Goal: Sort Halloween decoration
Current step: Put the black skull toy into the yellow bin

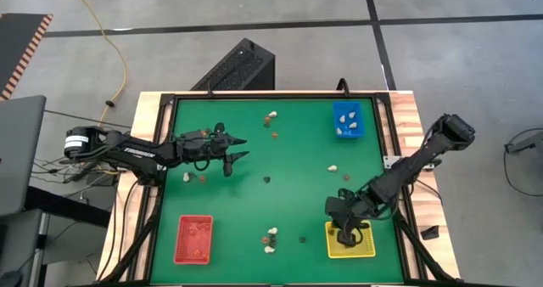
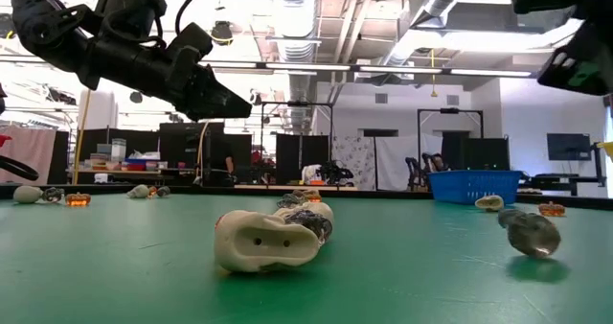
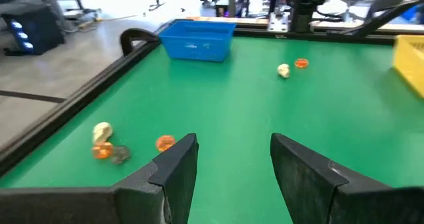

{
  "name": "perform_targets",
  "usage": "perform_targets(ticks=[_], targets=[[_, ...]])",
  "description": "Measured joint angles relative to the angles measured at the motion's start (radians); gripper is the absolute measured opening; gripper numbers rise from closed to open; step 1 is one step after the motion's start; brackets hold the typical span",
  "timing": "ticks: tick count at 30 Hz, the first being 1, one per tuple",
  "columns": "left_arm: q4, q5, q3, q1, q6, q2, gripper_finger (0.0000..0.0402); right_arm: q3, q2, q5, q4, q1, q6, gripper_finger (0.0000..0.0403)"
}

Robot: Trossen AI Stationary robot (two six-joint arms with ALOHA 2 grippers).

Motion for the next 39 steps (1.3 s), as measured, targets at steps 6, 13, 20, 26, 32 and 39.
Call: perform_targets(ticks=[6, 13, 20, 26, 32, 39], targets=[[0.067, 0.206, 0.065, -0.065, -0.027, 0.001, 0.018, 0.0, 0.0, 0.008, 0.017, -0.034, -0.046, 0.0075], [-0.099, 0.22, 0.331, -0.33, 0.167, 0.181, 0.018, 0.0, -0.006, 0.17, 0.021, -0.043, -0.175, 0.0075], [-0.395, 0.27, 0.68, -0.449, 0.252, 0.45, 0.018, 0.0, -0.011, 0.344, 0.028, -0.019, -0.33, 0.0075], [-0.469, 0.27, 0.874, -0.488, 0.235, 0.662, 0.018, 0.0, -0.019, 0.456, 0.038, -0.014, -0.494, 0.0075], [-0.46, 0.27, 1.008, -0.496, 0.141, 0.819, 0.018, 0.0, -0.053, 0.454, 0.033, 0.017, -0.483, 0.0075], [-0.455, 0.267, 1.073, -0.502, 0.112, 0.946, 0.018, 0.0, -0.08, 0.457, 0.05, 0.076, -0.477, 0.0075]])
